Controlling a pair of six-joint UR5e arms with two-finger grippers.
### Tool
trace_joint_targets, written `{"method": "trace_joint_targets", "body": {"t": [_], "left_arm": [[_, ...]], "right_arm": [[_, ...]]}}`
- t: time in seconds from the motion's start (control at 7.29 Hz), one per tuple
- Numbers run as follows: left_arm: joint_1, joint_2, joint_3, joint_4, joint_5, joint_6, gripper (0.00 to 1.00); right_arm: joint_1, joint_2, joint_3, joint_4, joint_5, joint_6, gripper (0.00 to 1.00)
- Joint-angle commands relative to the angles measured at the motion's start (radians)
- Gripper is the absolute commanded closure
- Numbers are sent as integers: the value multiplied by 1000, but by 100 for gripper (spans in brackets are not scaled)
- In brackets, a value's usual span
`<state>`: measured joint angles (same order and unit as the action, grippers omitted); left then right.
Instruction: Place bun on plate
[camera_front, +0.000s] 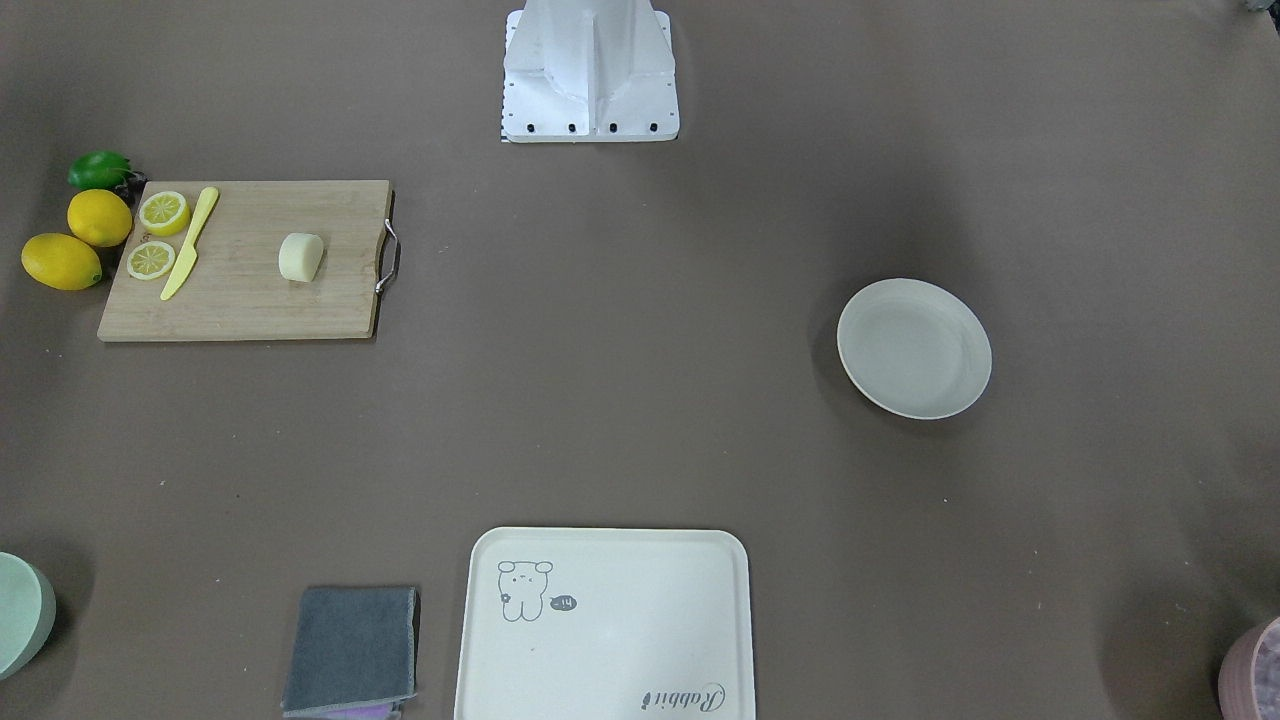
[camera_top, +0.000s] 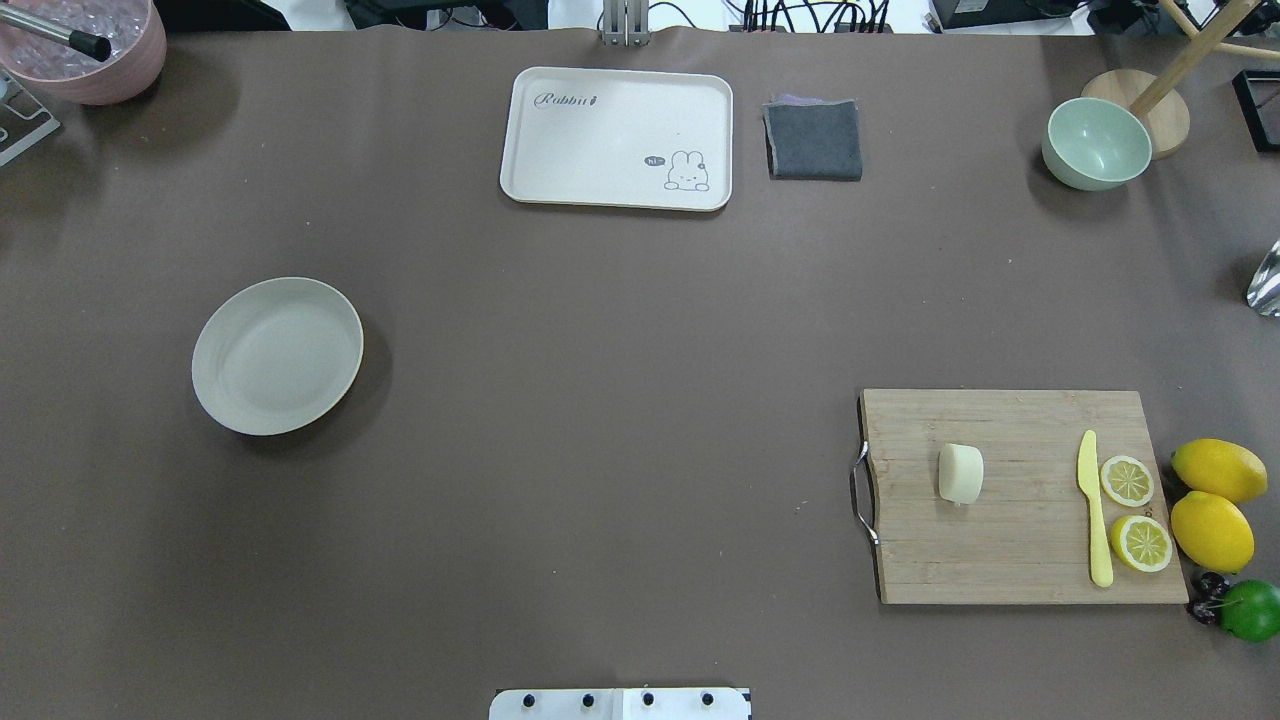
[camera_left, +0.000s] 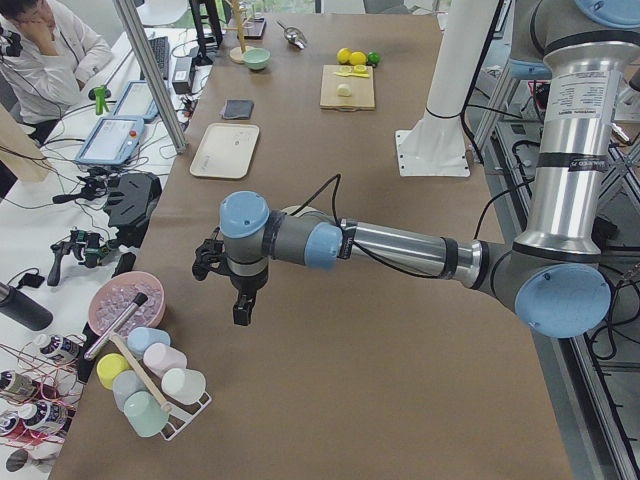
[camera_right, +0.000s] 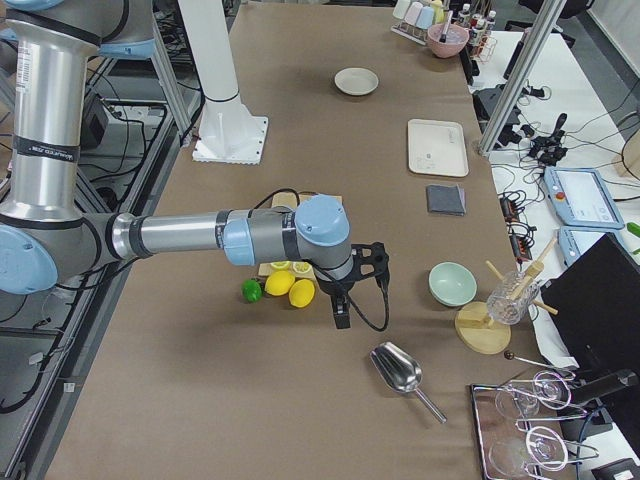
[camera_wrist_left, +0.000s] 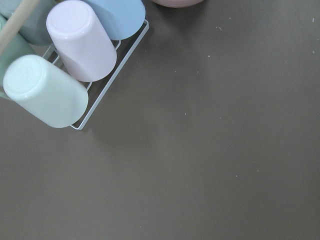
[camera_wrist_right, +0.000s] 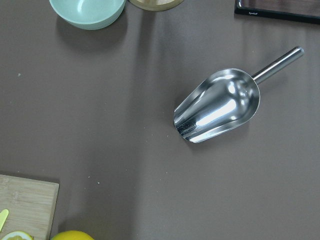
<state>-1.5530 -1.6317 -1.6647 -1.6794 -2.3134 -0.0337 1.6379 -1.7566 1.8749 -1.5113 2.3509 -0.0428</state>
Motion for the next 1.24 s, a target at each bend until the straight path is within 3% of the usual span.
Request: {"method": "trace_joint_targets", "body": {"t": [0.0, 0.14, 0.27, 0.55, 0.82, 1.1], "left_arm": [[-27, 7, -1, -45, -6, 6, 1], [-27, 39, -3, -57, -11, 8, 1], [-26, 45, 5, -138, -11, 3, 1], [-12, 44, -7, -161, -12, -3, 1], [42, 46, -6, -169, -12, -3, 1], [132, 35, -18, -206, -17, -105, 1]], "right_arm": [[3, -26, -3, 89, -1, -8, 0], [3, -46, -7, 155, 7, 3, 0], [2, -46, -14, 158, 7, 4, 0], [-10, -37, -7, 164, 5, 102, 0], [-103, -34, 21, 192, 2, 238, 0], [-224, -26, 21, 322, -22, 445, 0]]}}
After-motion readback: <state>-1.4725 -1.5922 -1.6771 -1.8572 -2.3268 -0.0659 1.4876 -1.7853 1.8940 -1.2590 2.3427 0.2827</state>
